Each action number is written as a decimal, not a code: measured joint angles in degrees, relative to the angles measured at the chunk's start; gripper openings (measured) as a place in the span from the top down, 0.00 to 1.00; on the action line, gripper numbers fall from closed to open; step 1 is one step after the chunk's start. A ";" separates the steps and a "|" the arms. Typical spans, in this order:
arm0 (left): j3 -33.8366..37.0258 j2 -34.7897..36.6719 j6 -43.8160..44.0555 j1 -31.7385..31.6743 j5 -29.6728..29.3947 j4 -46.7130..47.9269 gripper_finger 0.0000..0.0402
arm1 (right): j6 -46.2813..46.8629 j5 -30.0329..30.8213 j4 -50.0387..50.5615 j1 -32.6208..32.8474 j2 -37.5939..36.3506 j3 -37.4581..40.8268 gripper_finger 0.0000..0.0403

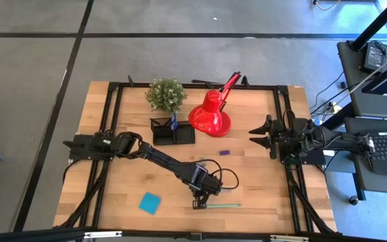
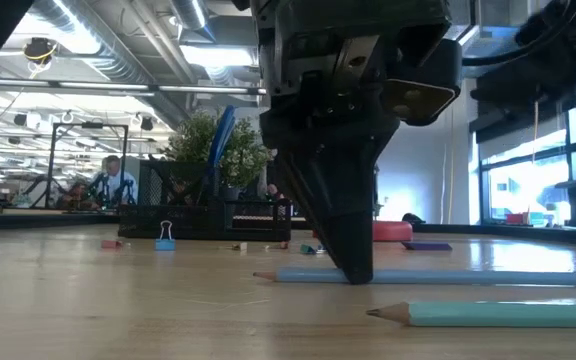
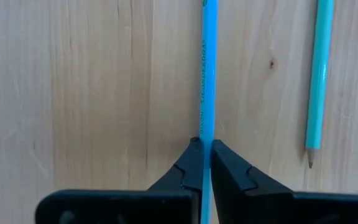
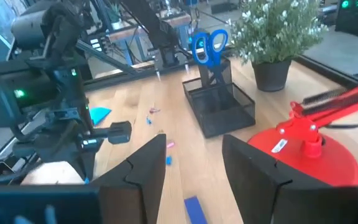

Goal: Pick and place office supplies into organizer
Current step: Put the blue pencil into the black desk organizer

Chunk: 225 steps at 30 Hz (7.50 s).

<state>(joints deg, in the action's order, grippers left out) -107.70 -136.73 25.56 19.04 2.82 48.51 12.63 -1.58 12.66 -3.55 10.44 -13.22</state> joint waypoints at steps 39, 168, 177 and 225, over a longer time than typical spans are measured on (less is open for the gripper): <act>0.18 -0.13 1.63 -2.04 -11.04 26.92 0.98 | -7.02 -0.04 0.92 4.24 31.69 -13.44 0.60; 52.85 30.82 -14.76 -7.21 -6.50 -30.97 0.93 | -11.74 8.97 16.09 11.03 70.85 -44.59 0.60; 53.06 31.46 -14.19 -7.44 -6.53 -31.82 0.90 | -7.60 3.97 26.37 12.10 83.05 -54.19 0.60; 70.58 58.76 -7.33 -7.31 -9.84 -16.42 0.63 | 2.46 2.99 33.26 16.22 93.76 -68.23 0.60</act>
<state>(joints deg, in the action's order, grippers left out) -37.12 -77.97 18.23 11.73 -7.02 32.08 15.09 1.41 45.92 12.67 104.20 -81.45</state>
